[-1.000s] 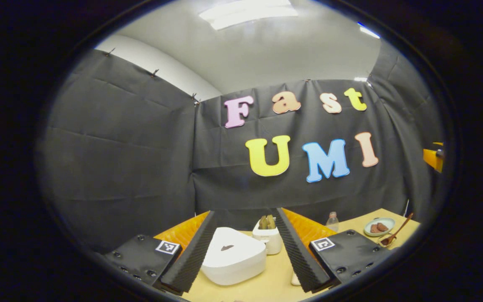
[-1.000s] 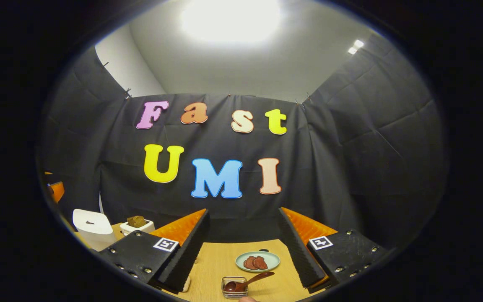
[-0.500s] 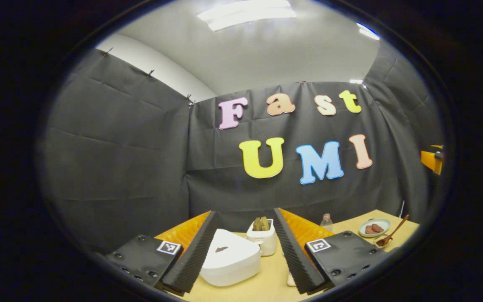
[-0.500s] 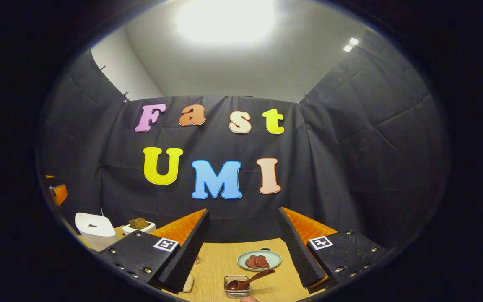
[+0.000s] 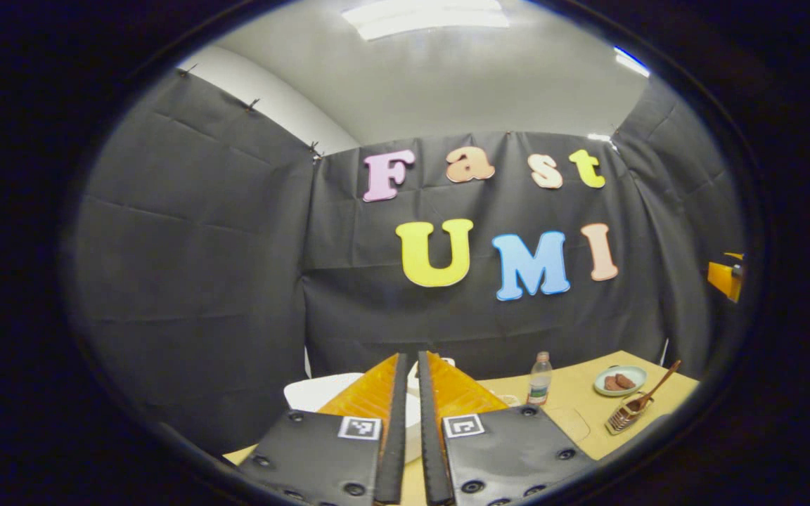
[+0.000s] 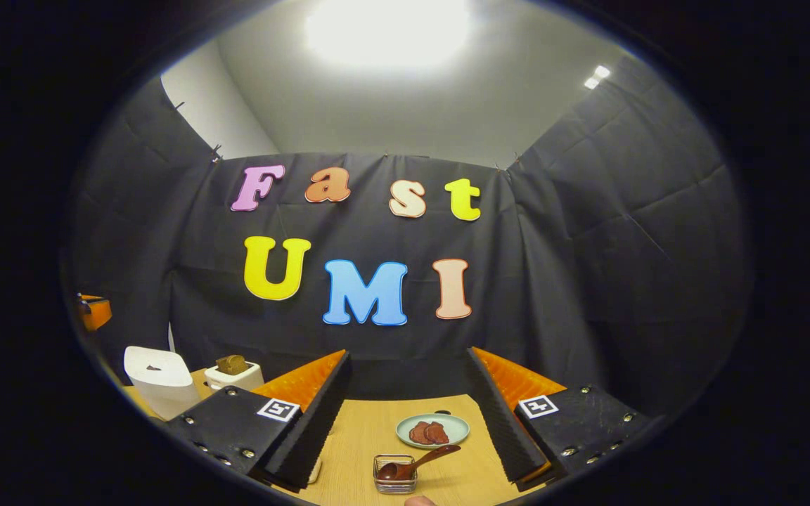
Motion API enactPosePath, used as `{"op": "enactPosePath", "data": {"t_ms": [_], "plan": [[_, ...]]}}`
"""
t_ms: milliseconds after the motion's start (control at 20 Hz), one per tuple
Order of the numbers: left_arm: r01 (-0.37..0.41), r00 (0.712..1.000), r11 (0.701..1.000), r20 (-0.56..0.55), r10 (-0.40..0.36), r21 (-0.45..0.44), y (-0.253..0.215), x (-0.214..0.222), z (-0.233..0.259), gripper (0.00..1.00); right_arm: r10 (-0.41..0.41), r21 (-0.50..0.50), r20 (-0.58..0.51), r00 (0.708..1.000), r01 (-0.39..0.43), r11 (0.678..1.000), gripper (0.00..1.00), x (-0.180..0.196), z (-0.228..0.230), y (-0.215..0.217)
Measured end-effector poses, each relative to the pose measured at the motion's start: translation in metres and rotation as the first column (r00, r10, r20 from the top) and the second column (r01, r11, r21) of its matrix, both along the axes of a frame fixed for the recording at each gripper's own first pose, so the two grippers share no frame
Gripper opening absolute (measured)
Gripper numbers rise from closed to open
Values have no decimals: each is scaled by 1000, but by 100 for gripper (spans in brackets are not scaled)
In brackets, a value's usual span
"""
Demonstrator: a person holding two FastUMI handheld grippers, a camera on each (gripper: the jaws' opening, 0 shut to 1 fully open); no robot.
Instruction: Close the left gripper, press the button to open the rice cooker; take a wooden spoon from the chopstick holder with the right hand, scoop a spoonful of rice and pour it into the rice cooker, then put the wooden spoon back into the chopstick holder.
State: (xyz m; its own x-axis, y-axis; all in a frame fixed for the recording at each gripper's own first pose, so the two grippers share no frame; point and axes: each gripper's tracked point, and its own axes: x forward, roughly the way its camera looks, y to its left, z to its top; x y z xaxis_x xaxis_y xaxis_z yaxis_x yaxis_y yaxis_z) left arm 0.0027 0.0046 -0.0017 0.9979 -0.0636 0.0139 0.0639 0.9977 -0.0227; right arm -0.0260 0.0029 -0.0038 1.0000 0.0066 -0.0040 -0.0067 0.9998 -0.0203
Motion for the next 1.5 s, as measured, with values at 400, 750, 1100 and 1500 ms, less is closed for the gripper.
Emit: {"op": "enactPosePath", "data": {"t_ms": [400, 750, 1100, 1500], "plan": [[8, 999, 999, -42, -9, -35, 35, 45, -31, 8, -36, -36, -26, 999, 35, 999, 98, -11, -8, 16], [53, 984, 997, -168, -60, -47, 57, 107, -96, 8, -115, -52, -56, 992, 112, 992, 98, -26, -18, 23], [26, 948, 999, -317, -38, -42, 71, 157, -182, 8, -204, -67, -58, 977, 200, 978, 98, -49, -19, 13], [-25, 925, 996, -380, -11, -90, 76, 174, -223, 9, -246, -99, -69, 967, 238, 966, 98, -55, -17, -2]]}}
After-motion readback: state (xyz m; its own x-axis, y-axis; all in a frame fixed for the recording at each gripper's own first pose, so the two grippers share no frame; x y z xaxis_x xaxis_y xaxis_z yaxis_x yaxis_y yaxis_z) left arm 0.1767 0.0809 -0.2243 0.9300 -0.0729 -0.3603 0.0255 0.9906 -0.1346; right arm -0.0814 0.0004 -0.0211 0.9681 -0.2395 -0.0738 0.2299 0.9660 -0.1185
